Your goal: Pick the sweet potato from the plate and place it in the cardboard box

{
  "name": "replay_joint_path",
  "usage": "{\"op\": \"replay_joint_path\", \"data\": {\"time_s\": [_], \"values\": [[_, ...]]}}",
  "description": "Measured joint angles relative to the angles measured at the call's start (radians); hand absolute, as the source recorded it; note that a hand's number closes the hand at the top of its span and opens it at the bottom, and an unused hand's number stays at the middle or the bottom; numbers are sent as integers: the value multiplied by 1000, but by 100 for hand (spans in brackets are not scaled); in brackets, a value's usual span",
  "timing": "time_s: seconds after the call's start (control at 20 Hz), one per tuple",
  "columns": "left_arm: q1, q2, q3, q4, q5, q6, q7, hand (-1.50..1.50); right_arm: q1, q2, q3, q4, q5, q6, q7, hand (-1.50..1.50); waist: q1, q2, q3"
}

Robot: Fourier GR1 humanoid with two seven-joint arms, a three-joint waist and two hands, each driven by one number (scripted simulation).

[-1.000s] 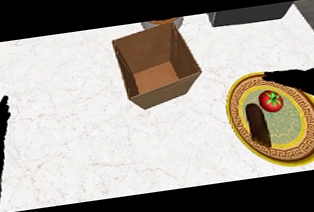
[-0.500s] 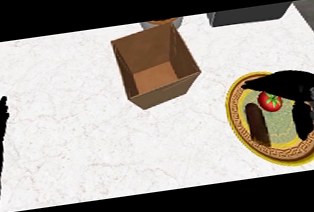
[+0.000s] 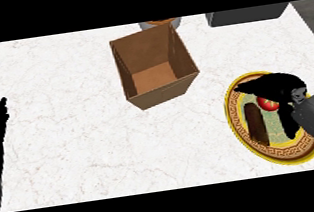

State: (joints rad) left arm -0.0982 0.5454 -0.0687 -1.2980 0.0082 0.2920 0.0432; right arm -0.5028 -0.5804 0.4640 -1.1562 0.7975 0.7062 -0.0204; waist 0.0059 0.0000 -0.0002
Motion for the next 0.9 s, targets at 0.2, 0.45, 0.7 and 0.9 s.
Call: {"op": "replay_joint_path", "data": {"time_s": [0.2, 0.45, 0.7, 0.9], "values": [[21, -15, 27, -20, -18, -28, 1, 0, 27, 32, -23, -5, 46, 4, -7, -150, -1, 0, 0], [15, -39, 43, -42, -54, -45, 32, 0, 56, 72, -54, -33, 66, 35, -27, -150, -3, -1, 0], [16, -61, 72, -38, -83, -60, 25, 0, 97, 97, -81, -115, 74, 77, -45, -150, -5, -1, 0], [10, -80, 100, -23, -100, -76, 14, 0, 117, 126, -89, -161, 100, 127, -28, -150, -5, -1, 0]]}}
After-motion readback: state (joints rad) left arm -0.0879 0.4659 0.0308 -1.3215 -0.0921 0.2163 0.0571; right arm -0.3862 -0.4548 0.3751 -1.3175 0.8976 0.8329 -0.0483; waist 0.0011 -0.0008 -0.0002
